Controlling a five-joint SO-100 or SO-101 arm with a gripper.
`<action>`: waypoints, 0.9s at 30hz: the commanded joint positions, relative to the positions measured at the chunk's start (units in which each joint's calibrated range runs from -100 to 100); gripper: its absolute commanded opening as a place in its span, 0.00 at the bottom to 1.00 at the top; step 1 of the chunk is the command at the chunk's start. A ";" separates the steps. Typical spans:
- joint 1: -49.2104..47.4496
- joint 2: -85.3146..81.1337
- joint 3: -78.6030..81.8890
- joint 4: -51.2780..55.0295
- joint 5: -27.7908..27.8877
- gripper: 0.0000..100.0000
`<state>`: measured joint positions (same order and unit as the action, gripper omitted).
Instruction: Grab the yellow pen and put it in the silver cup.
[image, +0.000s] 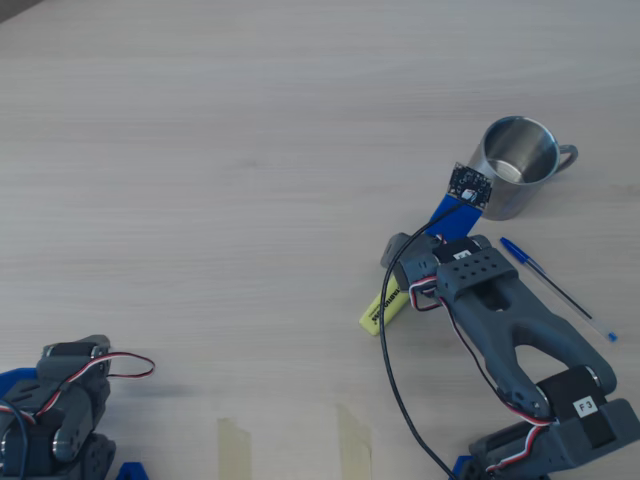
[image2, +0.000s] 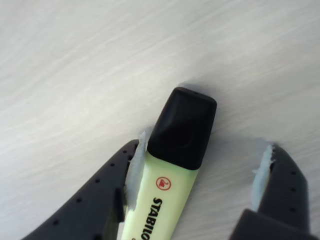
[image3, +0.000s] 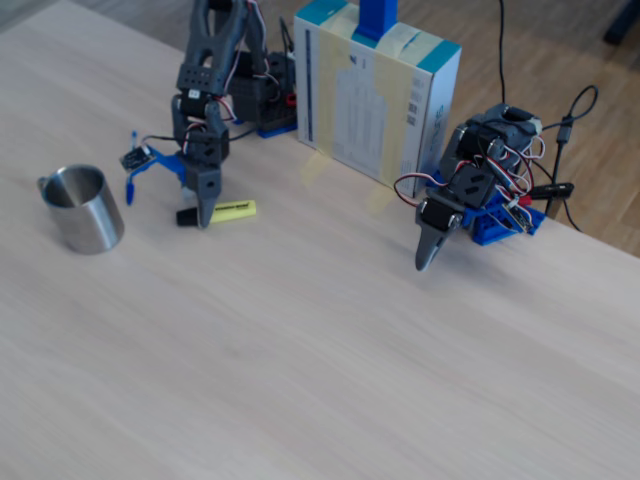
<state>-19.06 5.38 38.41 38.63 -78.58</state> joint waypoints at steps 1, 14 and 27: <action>0.13 0.11 1.63 -0.15 -0.21 0.34; -0.92 -1.22 6.26 -4.87 -0.21 0.34; -3.10 -4.38 11.79 -8.99 -0.21 0.34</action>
<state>-20.57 0.71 47.52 29.89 -78.52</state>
